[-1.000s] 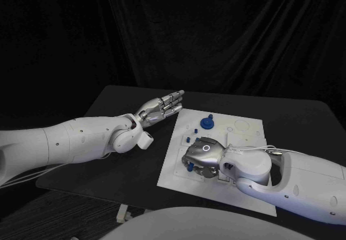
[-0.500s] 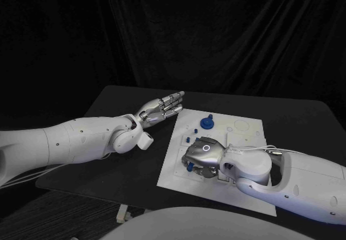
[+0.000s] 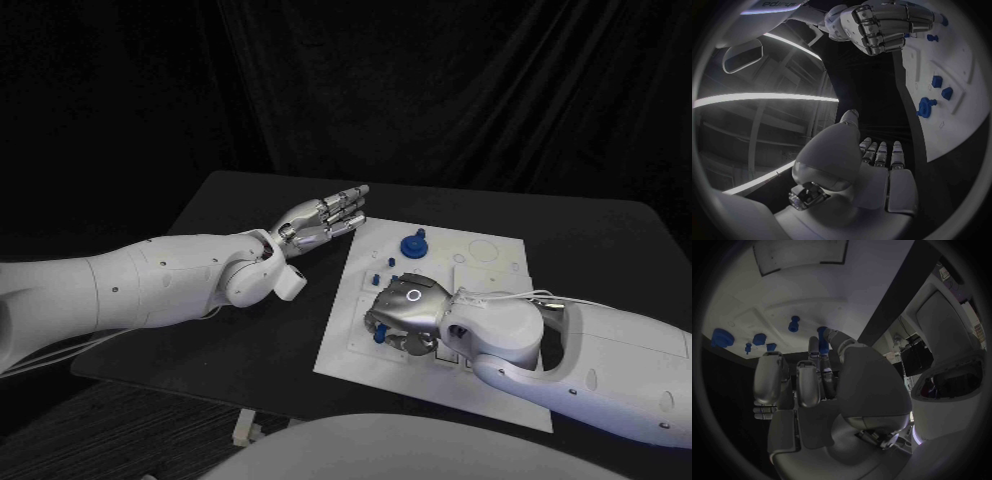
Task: Assemble the parts on the task board
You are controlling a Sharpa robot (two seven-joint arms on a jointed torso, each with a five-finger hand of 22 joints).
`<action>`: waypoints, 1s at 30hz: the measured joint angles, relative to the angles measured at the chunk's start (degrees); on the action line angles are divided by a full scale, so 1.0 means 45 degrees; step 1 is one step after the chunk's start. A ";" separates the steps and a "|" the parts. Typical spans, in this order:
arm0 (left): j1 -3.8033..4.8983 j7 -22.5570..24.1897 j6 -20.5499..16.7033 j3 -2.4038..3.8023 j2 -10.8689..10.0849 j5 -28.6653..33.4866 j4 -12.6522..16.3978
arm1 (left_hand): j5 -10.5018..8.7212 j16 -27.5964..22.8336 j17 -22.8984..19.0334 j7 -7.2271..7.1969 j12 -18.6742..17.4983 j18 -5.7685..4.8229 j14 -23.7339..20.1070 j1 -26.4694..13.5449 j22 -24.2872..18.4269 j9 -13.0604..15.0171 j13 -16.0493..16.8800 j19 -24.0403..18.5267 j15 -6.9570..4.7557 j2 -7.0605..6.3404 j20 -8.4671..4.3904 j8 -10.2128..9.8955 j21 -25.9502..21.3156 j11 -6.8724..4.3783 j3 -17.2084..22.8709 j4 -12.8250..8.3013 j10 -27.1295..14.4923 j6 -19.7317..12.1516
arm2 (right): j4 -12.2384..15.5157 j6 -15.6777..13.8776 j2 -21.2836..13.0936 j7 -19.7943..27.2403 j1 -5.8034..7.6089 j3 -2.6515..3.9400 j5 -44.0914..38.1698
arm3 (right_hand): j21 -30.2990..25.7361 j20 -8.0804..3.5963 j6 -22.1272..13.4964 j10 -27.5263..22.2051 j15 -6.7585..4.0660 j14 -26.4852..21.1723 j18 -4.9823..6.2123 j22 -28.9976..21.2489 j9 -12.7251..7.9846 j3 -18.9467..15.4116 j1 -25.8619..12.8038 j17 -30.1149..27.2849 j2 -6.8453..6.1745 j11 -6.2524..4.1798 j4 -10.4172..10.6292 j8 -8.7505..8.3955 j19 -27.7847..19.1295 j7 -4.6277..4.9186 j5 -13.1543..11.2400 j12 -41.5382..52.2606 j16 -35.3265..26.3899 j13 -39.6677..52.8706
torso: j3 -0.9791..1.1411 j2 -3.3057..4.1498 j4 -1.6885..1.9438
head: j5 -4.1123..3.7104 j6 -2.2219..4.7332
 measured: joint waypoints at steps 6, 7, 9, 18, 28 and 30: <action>-0.0014 -0.0051 0.0042 0.0000 0.0021 0.0000 -0.0021 | 0.0000 0.0000 0.0002 0.0000 0.0000 0.0000 0.0046 0.0000 0.0001 0.0000 0.0000 0.0000 0.0046 0.0000 0.0000 0.0000 0.0000 0.0034 0.0000 0.0000 0.0035 0.0000 | -0.0010 0.0013 -0.0030 0.0015 -0.0001 0.0000 -0.0004 | -0.0107 -0.0010 -0.0026 -0.0073 0.0000 0.0000 0.0000 -0.0001 -0.0138 -0.0076 -0.0111 -0.0182 -0.0111 0.0074 0.0108 -0.0265 -0.0011 -0.0026 -0.0440 -0.0108 -0.0101 -0.0001 | 0.0000 -0.0001 0.0000 | -0.0009 0.0000; -0.0015 -0.0058 0.0046 0.0000 0.0023 0.0000 -0.0024 | 0.0000 0.0000 0.0002 0.0000 0.0000 0.0000 0.0046 0.0000 0.0001 0.0004 0.0000 0.0000 0.0045 0.0000 0.0000 0.0000 0.0000 0.0034 0.0000 0.0001 0.0035 0.0000 | -0.0011 0.0014 -0.0041 0.0018 -0.0001 0.0000 -0.0005 | -0.0156 -0.0010 -0.0074 -0.0135 0.0000 0.0000 0.0000 -0.0001 -0.0181 -0.0072 -0.0119 -0.0199 -0.0120 0.0064 0.0176 -0.0345 -0.0011 -0.0074 -0.0542 -0.0174 -0.0111 -0.0005 | -0.0001 -0.0001 0.0000 | -0.0009 0.0000; -0.0018 -0.0073 0.0056 0.0000 0.0026 0.0000 -0.0032 | 0.0000 0.0000 0.0003 0.0000 0.0000 0.0000 0.0045 0.0000 0.0002 0.0011 0.0000 0.0000 0.0045 0.0000 0.0000 0.0000 0.0000 0.0034 0.0000 0.0000 0.0035 0.0000 | -0.0013 0.0014 -0.0067 0.0024 -0.0001 0.0000 -0.0006 | -0.0209 -0.0010 -0.0207 -0.0163 -0.0045 -0.0045 0.0000 -0.0001 -0.0287 -0.0128 -0.0185 -0.0257 -0.0186 0.0068 0.0232 -0.0519 -0.0011 -0.0115 -0.0769 -0.0258 -0.0122 -0.0029 | 0.0000 -0.0001 0.0000 | -0.0011 0.0000; -0.0030 -0.0134 0.0103 0.0000 0.0034 0.0000 -0.0052 | 0.0000 0.0000 0.0007 0.0045 0.0000 -0.0001 0.0045 0.0000 0.0003 0.0011 0.0002 0.0000 0.0045 0.0000 0.0000 0.0050 0.0000 0.0034 0.0035 -0.0034 0.0035 0.0046 | 0.0007 -0.0051 -0.0259 0.0098 -0.0002 0.0000 -0.0010 | -0.0303 -0.0056 -0.1128 -0.0163 -0.0045 -0.0045 -0.0001 -0.0002 -0.0832 -0.0478 -0.0300 -0.0361 -0.0171 0.0068 0.0582 -0.1339 -0.0056 -0.0281 -0.1437 -0.0418 -0.0195 -0.0059 | -0.0001 0.0000 0.0000 | -0.0039 0.0000; -0.0040 -0.0202 0.0148 0.0000 0.0048 0.0000 -0.0069 | 0.0052 0.0000 0.0010 0.0092 0.0000 0.0000 0.0000 0.0050 0.0004 0.0026 0.0005 0.0000 0.0090 0.0050 -0.0001 0.0050 0.0000 0.0121 0.0034 -0.0105 0.0029 0.0092 | 0.0028 -0.0407 -0.0398 0.0306 -0.0002 0.0000 0.0108 | -0.0354 -0.0056 -0.0950 -0.0016 -0.0137 -0.0045 -0.0001 -0.0004 -0.1124 -0.0738 -0.0103 -0.0376 0.0010 -0.0024 0.0841 -0.1398 -0.0056 0.0040 -0.1437 -0.0530 -0.0246 -0.0088 | 0.0000 -0.0001 0.0000 | -0.0055 0.0000; -0.0041 -0.0210 0.0155 0.0000 0.0049 0.0000 -0.0070 | 0.0052 0.0000 0.0010 0.0092 0.0000 0.0000 0.0000 0.0050 0.0005 0.0026 0.0005 0.0000 0.0090 0.0050 0.0000 0.0050 0.0000 0.0121 0.0033 -0.0105 0.0030 0.0092 | 0.0028 -0.0466 -0.0413 0.0347 -0.0002 0.0000 0.0143 | -0.0354 -0.0056 -0.0791 0.0049 -0.0137 -0.0045 -0.0002 -0.0004 -0.1124 -0.0738 -0.0040 -0.0389 -0.0052 -0.0047 0.0841 -0.1309 -0.0057 0.0116 -0.1438 -0.0530 -0.0245 -0.0101 | 0.0000 -0.0001 0.0000 | -0.0055 0.0000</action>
